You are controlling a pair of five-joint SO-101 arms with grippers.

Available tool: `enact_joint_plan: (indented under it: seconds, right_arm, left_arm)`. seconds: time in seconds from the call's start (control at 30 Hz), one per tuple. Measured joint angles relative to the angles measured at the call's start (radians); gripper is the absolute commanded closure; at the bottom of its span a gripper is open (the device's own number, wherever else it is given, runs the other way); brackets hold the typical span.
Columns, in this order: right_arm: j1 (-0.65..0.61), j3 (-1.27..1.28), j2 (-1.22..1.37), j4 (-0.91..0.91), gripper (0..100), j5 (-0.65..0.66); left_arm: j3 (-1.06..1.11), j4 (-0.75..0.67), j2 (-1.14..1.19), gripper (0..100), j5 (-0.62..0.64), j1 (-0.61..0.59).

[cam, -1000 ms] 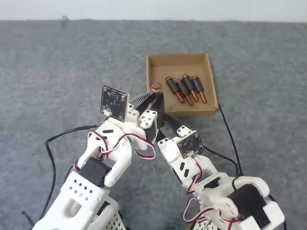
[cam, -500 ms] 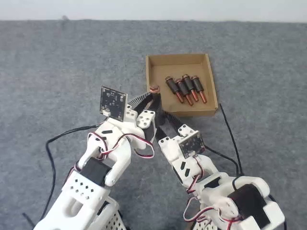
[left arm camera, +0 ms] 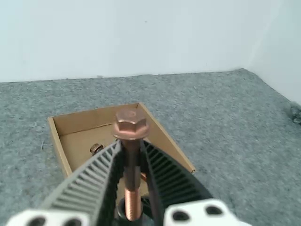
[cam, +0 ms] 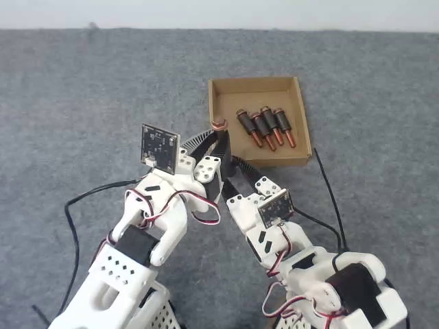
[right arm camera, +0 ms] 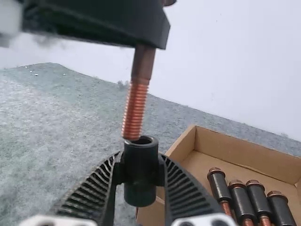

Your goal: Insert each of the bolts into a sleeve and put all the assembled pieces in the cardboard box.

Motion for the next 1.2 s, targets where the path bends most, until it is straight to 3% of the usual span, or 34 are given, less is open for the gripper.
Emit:
enact_joint_plan:
  seconds: [0.33,0.53,1.2]
  right_arm:
    - [0.000,0.000,0.000,0.000,99.2,0.000]
    - [0.018,0.000,0.000,0.000,99.2,-0.107]
    - [0.020,0.000,0.000,0.000,99.2,-0.114]
  left_arm:
    - [0.000,0.000,0.000,99,0.005,0.000]
    - [0.000,0.000,0.000,99,0.081,0.000]
    - [0.000,0.000,0.000,99,0.086,0.000]
